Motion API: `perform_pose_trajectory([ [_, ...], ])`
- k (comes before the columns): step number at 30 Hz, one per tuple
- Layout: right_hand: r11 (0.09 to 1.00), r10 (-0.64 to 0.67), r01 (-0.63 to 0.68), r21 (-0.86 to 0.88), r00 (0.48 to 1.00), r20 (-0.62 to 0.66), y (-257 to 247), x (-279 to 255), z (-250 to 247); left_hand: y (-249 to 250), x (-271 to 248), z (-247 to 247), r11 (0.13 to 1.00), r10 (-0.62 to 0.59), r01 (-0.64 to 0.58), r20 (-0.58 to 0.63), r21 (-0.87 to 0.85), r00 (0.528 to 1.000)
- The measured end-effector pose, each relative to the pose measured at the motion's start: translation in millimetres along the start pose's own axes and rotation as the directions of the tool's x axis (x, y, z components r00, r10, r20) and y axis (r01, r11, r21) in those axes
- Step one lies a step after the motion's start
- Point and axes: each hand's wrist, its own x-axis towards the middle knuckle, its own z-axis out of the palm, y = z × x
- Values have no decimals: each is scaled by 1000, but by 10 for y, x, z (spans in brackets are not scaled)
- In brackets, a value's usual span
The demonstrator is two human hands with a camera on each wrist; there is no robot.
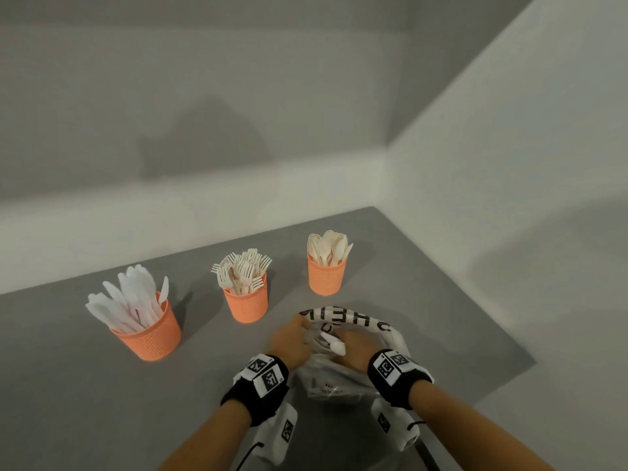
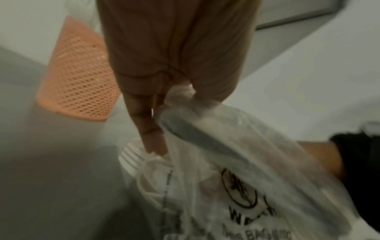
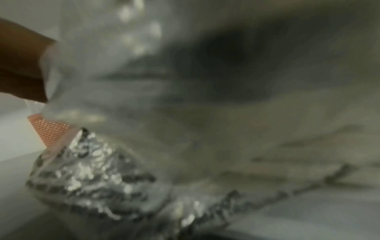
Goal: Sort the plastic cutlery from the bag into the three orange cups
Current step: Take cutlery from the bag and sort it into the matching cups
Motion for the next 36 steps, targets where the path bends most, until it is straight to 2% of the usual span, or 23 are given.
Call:
perform_pose_trajectory([
  [3,996,-45,44,-71,999,-12,-62,-29,-43,-24,3,-6,998,45,-46,-21,-49,999],
  [6,998,-47,47,-45,999,-5,-121,-55,-75,-25,-12,-17,997,64,-65,-41,-36,997],
  [9,999,-18,15,51,998,57,-131,-81,-103,-24,-18,-15,998,32,-24,-132,61,991],
  [12,999,-9,7,32,998,67,33,-52,-92,-21,-31,8,986,41,-8,-197,166,980],
  [15,1000,-1,-1,31,997,75,122,-74,-102,-5,-32,22,979,26,13,-191,203,981],
  [22,976,53,-57,212,998,25,95,-179,-166,23,23,-26,982,23,17,-203,190,979],
  [25,968,65,-70,240,998,26,104,-181,-159,-29,91,-65,1000,-13,15,-178,13,984],
  [27,973,45,-48,225,999,20,99,-181,-177,-50,105,-86,984,-28,2,-140,-176,990],
  [29,978,24,-29,206,999,25,94,-181,-209,-31,79,-83,961,-28,-2,-107,-277,994],
  [31,992,4,-8,127,999,33,66,-195,-251,-13,57,-58,945,-24,-29,-157,-324,987],
  [33,1000,-13,13,-10,999,31,42,-212,-279,-5,53,-42,963,13,-79,-251,-257,968],
  [36,996,-41,44,-77,999,35,78,-203,-303,11,47,-48,992,116,-124,-326,-6,938],
])
